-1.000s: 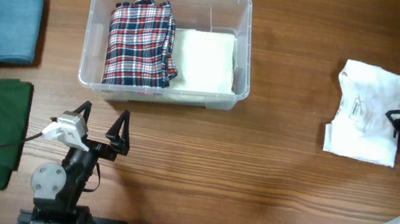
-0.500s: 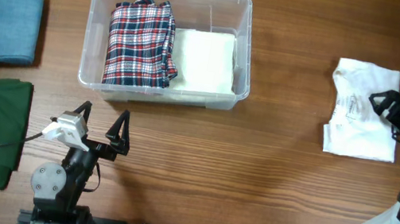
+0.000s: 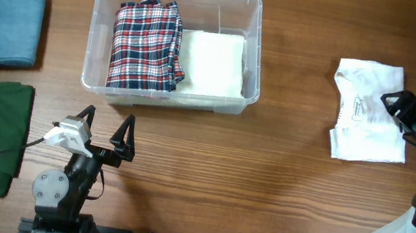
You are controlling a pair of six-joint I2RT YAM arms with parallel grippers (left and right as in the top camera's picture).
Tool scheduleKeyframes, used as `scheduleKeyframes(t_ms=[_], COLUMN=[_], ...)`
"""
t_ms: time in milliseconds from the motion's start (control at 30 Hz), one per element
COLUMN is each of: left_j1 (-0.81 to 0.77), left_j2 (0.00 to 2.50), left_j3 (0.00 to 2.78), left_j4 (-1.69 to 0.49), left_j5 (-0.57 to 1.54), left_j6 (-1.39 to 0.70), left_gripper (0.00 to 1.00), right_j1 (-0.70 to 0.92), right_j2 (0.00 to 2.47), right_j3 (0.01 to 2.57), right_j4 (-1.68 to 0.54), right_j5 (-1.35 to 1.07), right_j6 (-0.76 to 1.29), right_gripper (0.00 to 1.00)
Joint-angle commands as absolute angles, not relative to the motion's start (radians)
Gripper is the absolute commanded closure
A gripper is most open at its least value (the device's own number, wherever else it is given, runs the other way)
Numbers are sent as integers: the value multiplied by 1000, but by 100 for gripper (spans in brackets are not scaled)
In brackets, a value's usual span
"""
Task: Pack container
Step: 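Drag the white T-shirt leftward toward the container with the right gripper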
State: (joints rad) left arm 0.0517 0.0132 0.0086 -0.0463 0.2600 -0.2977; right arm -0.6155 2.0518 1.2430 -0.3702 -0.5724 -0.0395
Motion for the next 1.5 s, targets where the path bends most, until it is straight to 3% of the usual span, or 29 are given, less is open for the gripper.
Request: scheduleKeyframes(t_ms=[0,467,967,1333,1467], left_j1=[47,47,47,47,47], left_j2=[9,9,9,9,9], left_j3=[6,6,6,6,6], left_j4=[-52,-52,-52,-52,-52], left_j5=[257,257,257,257,257], left_j6=[-296,-296,-296,-296,-296], left_gripper=[0,0,0,0,0], right_j1=[-596,-596,-584,-451,-446], right_j2=[2163,2163,2210,2230,2229], right_j3=[1169,1169,1169,1169,1169], right_j4=[-471,-500,-612,-567,-519], right_j5=[-437,-782,-862,-846,-777], right_j6=[175,-107,-390,-412,-306], right_gripper=[20,15,16,16,25])
